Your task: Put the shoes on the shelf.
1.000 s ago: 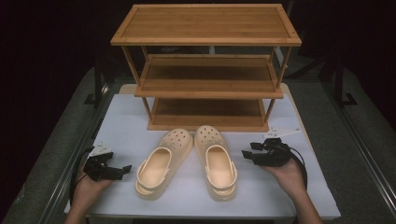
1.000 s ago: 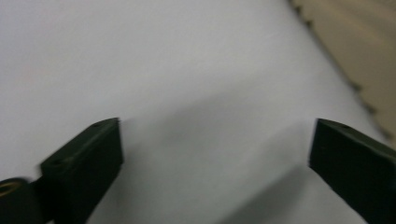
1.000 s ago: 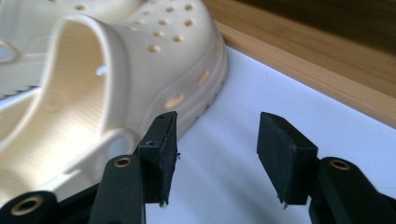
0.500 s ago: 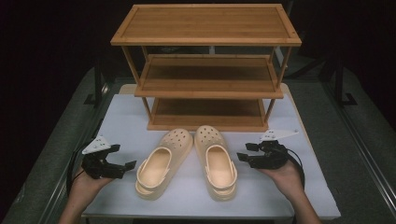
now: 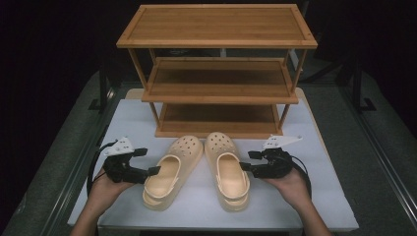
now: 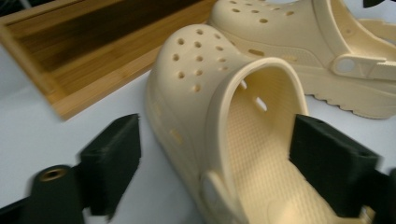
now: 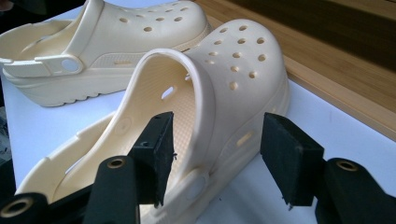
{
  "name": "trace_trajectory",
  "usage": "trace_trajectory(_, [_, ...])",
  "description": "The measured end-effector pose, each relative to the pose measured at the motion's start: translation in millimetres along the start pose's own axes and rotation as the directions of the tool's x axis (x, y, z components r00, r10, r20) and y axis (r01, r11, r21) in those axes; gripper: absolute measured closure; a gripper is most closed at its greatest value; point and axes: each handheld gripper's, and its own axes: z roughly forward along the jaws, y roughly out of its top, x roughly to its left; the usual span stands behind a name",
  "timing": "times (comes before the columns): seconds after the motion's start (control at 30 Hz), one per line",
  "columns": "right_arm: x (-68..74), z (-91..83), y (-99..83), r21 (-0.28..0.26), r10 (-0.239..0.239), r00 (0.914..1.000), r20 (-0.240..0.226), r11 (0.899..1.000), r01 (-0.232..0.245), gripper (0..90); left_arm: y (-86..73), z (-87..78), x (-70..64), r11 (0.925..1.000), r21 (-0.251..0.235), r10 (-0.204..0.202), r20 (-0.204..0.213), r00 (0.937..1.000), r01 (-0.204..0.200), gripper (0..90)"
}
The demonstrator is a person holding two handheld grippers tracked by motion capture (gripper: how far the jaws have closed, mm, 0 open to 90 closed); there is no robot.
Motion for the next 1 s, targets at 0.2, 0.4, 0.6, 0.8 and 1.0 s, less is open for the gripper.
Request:
trace_trajectory(0.2, [2.1, 12.3, 4.2, 0.009, -0.009, 0.9999, -0.011, 1.000, 0.009, 43.8, 6.0, 21.5, -0.4, 0.9985, 0.045, 0.031, 0.012, 0.9995, -0.031, 33.2])
trace_trajectory(0.4, [0.2, 25.3, 9.0, 0.016, -0.011, 0.9998, -0.014, 1.000, 0.011, 46.2, 4.5, 31.4, 0.5, 0.9962, 0.070, 0.050, 0.010, 0.9987, -0.051, 44.4])
trace_trajectory(0.6, [0.0, 35.7, 10.2, 0.036, -0.032, 0.9994, 0.011, 0.999, 0.032, 53.8, 3.6, 35.5, 2.4, 0.9950, 0.079, 0.062, -0.018, 0.9979, -0.060, 54.7])
trace_trajectory(0.8, [-0.1, 34.8, 9.6, 0.025, -0.036, 0.9989, 0.029, 0.999, 0.035, 62.2, 4.5, 36.1, 0.0, 0.9933, 0.091, 0.078, -0.072, 0.9943, -0.071, 66.0])
trace_trajectory(1.0, [5.5, 31.3, 10.4, 0.025, -0.081, 0.9926, 0.090, 0.997, 0.079, 72.7, 7.6, 34.2, -6.9, 0.9897, 0.106, 0.112, -0.154, 0.9817, -0.096, 76.5])
